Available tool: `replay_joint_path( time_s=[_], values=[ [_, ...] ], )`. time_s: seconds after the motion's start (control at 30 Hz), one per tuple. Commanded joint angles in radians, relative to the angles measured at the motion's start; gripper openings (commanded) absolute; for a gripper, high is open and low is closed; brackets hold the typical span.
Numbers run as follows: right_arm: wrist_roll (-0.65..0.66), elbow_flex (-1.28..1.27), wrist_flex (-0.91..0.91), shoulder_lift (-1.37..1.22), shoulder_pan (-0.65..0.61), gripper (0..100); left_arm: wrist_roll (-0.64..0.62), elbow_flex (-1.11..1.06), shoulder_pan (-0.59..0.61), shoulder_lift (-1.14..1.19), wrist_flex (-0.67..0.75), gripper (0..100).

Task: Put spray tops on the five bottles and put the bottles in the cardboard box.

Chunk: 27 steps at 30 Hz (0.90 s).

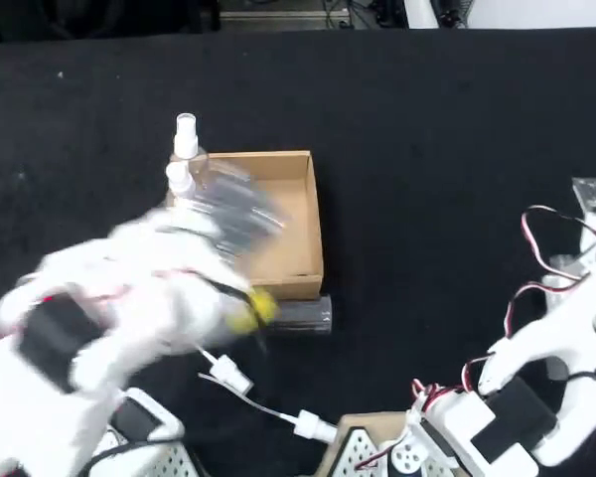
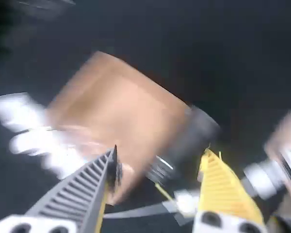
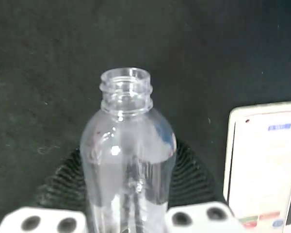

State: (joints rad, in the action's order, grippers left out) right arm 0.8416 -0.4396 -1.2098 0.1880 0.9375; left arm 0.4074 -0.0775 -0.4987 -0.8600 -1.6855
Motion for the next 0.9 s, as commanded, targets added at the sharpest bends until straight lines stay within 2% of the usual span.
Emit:
replay_joint_path(
  time_s=[0.0, 0.13, 0.27, 0.33, 0.57, 0.87],
  values=[
    [0.063, 0.064, -0.008, 0.064, 0.063, 1.1, 0.061, -0.137, -0.358, 0.094, -0.014, 25],
    [0.104, 0.07, -0.003, 0.064, 0.106, 1.1, 0.064, -0.409, -0.486, 0.118, 0.175, 25],
    [0.106, 0.117, -0.008, 0.044, 0.14, 1.1, 0.064, -0.684, -0.518, 0.104, 0.45, 26],
    [0.106, 0.151, -0.009, 0.004, 0.143, 1.1, 0.064, -0.768, -0.521, 0.117, 0.532, 26],
    [0.101, 0.309, -0.032, -0.216, 0.143, 1.1, 0.063, -0.851, -0.552, 0.163, 0.583, 26],
    [0.104, 0.673, -0.296, -0.418, 0.17, 1.1, 0.057, -0.852, -0.638, 0.308, 0.712, 26]
  ],
)
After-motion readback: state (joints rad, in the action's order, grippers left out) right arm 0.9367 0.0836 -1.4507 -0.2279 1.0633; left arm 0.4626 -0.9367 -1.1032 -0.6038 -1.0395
